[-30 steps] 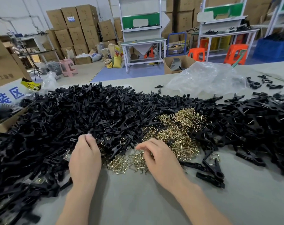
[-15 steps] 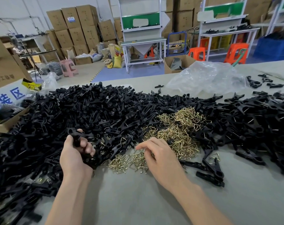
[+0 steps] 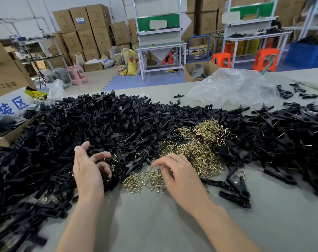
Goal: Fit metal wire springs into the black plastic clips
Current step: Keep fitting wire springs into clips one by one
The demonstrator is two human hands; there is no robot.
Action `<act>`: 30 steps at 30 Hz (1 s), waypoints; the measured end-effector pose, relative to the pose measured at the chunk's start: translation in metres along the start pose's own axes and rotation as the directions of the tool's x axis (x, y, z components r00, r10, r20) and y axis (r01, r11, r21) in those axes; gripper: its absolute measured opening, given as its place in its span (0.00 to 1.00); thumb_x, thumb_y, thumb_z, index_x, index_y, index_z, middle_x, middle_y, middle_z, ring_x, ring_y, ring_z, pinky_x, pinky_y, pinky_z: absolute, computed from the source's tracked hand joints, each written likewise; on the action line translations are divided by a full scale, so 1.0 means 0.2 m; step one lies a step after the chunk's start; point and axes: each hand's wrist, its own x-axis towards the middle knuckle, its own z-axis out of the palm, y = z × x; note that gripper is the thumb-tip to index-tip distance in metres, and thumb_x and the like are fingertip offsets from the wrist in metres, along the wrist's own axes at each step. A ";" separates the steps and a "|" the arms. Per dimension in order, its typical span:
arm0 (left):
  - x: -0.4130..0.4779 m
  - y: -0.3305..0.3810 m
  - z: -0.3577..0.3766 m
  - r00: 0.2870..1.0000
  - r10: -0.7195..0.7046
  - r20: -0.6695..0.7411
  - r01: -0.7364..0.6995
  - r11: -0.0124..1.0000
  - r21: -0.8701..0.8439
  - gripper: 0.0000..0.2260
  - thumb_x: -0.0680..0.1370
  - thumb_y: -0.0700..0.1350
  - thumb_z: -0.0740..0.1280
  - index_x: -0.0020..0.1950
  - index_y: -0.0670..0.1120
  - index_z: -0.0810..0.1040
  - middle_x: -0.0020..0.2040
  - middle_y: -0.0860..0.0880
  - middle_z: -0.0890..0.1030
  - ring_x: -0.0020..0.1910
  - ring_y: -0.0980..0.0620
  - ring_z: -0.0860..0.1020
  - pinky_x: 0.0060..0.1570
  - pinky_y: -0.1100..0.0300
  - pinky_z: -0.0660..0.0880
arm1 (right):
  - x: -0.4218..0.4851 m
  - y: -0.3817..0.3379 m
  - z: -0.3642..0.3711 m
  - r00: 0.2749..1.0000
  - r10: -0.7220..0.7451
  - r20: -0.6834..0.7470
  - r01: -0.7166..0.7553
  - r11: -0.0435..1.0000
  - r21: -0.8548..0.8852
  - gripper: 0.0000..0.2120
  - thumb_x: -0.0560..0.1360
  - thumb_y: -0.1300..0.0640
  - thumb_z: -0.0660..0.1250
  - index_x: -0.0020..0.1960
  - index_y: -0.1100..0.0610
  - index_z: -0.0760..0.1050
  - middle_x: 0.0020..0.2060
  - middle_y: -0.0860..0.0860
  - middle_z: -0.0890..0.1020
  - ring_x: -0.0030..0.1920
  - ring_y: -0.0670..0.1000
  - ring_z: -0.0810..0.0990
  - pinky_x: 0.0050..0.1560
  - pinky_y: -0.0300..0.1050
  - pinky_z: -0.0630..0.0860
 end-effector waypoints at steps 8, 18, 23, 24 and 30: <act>-0.02 0.05 -0.01 0.963 -0.217 0.157 0.268 0.802 -0.534 0.25 0.82 0.60 0.54 0.47 0.48 0.86 0.28 0.52 0.66 0.26 0.52 0.64 0.29 0.59 0.64 | -0.03 -0.09 0.02 0.998 -0.061 -0.016 0.062 0.996 0.060 0.14 0.82 0.53 0.56 0.63 0.47 0.77 0.53 0.39 0.79 0.57 0.41 0.74 0.61 0.38 0.72; -0.23 0.04 0.19 0.939 -0.199 0.282 0.309 0.847 -0.432 0.23 0.80 0.60 0.58 0.41 0.47 0.85 0.28 0.52 0.66 0.27 0.54 0.66 0.26 0.61 0.65 | -0.05 -0.20 0.15 0.992 0.009 0.128 -0.048 0.952 0.302 0.15 0.80 0.49 0.68 0.65 0.41 0.72 0.55 0.36 0.78 0.55 0.32 0.74 0.57 0.27 0.69; -0.30 0.01 0.23 0.930 -0.143 0.339 0.215 0.960 -0.183 0.18 0.81 0.56 0.58 0.43 0.52 0.84 0.33 0.52 0.73 0.29 0.56 0.70 0.28 0.63 0.70 | -0.05 -0.21 0.13 0.998 0.049 0.035 -0.058 0.951 0.303 0.13 0.81 0.48 0.60 0.65 0.45 0.75 0.55 0.40 0.82 0.54 0.38 0.79 0.55 0.32 0.73; -0.32 0.00 0.24 0.933 -0.101 0.346 0.140 0.986 -0.090 0.16 0.81 0.53 0.59 0.44 0.52 0.84 0.35 0.52 0.76 0.31 0.56 0.72 0.28 0.65 0.71 | -0.05 -0.20 0.12 0.997 0.081 0.009 -0.080 0.945 0.317 0.13 0.82 0.48 0.59 0.64 0.47 0.77 0.53 0.41 0.83 0.52 0.40 0.80 0.54 0.36 0.75; -0.39 -0.06 0.28 0.938 0.056 0.342 -0.103 0.987 0.122 0.15 0.83 0.46 0.55 0.43 0.48 0.79 0.38 0.55 0.80 0.34 0.61 0.77 0.29 0.69 0.73 | -0.04 -0.17 0.07 0.981 0.190 0.050 -0.189 0.843 0.504 0.11 0.85 0.53 0.59 0.58 0.46 0.80 0.47 0.37 0.84 0.48 0.38 0.81 0.46 0.29 0.72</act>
